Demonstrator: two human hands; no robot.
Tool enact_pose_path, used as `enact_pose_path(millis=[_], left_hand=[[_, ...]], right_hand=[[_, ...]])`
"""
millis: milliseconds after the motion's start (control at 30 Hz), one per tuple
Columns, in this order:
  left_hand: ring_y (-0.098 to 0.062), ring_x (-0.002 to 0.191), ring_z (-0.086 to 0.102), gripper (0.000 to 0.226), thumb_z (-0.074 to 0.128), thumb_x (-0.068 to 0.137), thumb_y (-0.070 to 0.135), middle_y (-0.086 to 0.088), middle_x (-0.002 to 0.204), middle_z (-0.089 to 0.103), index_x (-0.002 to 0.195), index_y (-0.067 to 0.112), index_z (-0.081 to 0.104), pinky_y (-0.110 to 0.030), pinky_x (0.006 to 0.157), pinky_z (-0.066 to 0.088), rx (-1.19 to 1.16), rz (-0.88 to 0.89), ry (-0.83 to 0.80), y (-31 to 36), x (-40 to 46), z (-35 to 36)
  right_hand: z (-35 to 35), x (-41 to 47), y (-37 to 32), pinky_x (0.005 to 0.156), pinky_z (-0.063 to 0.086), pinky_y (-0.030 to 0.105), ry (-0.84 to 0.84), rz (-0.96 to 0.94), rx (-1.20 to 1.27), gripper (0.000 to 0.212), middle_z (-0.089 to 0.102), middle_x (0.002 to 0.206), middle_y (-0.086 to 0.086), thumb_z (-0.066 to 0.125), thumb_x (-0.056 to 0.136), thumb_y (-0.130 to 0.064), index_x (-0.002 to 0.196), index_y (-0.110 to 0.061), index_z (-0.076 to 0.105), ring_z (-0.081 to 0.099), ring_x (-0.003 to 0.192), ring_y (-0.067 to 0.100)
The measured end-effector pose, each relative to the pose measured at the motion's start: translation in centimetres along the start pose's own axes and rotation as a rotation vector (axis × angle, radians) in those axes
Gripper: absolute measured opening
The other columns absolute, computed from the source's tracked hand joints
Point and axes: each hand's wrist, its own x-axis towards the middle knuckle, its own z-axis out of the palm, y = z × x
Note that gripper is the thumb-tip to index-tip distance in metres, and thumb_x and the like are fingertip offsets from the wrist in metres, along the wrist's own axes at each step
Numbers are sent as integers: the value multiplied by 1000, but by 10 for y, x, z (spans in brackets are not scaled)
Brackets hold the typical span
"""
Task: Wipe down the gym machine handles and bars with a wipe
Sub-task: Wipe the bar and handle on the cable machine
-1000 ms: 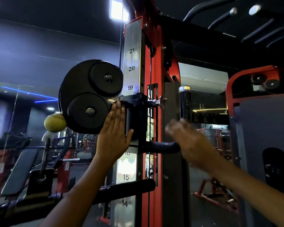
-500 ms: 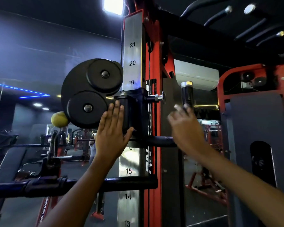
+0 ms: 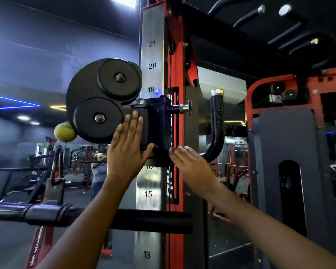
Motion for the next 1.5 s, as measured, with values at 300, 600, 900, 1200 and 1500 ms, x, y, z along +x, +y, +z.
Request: enact_pose_path(millis=[300, 600, 900, 1200, 1500], left_hand=[[-22, 147, 14, 74, 26, 98, 54, -15, 159, 20, 151, 3, 22, -32, 121, -2, -21, 4, 4, -2, -1, 4], [-21, 147, 12, 72, 27, 97, 51, -14, 159, 20, 151, 3, 20, -30, 121, -6, -52, -10, 32, 0, -2, 3], [-22, 147, 14, 69, 29, 98, 48, -14, 159, 22, 151, 4, 23, -31, 121, -5, -55, -28, 36, 3, -3, 1], [-20, 148, 9, 70, 27, 98, 49, -12, 160, 17, 153, 6, 18, -31, 121, -5, -72, -38, 20, 3, -5, 1], [-17, 148, 9, 71, 25, 99, 51, -11, 160, 17, 152, 6, 17, -30, 121, -6, -68, -31, 9, 1, -6, -2]], right_hand=[[-1, -8, 16, 104, 39, 39, 346, 102, 41, 43, 64, 117, 15, 32, 86, 1, 119, -2, 60, 60, 110, 28], [10, -77, 68, 117, 18, 39, 93, -367, -200, 45, 50, 136, 15, 36, 87, 5, 130, -1, 49, 34, 135, 25], [16, -5, 18, 109, 33, 40, 157, -307, -232, 56, 51, 137, 12, 22, 84, 4, 130, -4, 52, 45, 130, 26], [-23, -34, 45, 107, 35, 34, 245, 28, 40, 36, 65, 112, 17, 44, 83, 1, 115, 2, 61, 60, 108, 30], [-27, -5, 25, 103, 37, 35, 0, 64, 56, 42, 67, 104, 5, 52, 79, 8, 114, -11, 63, 61, 96, 19]])
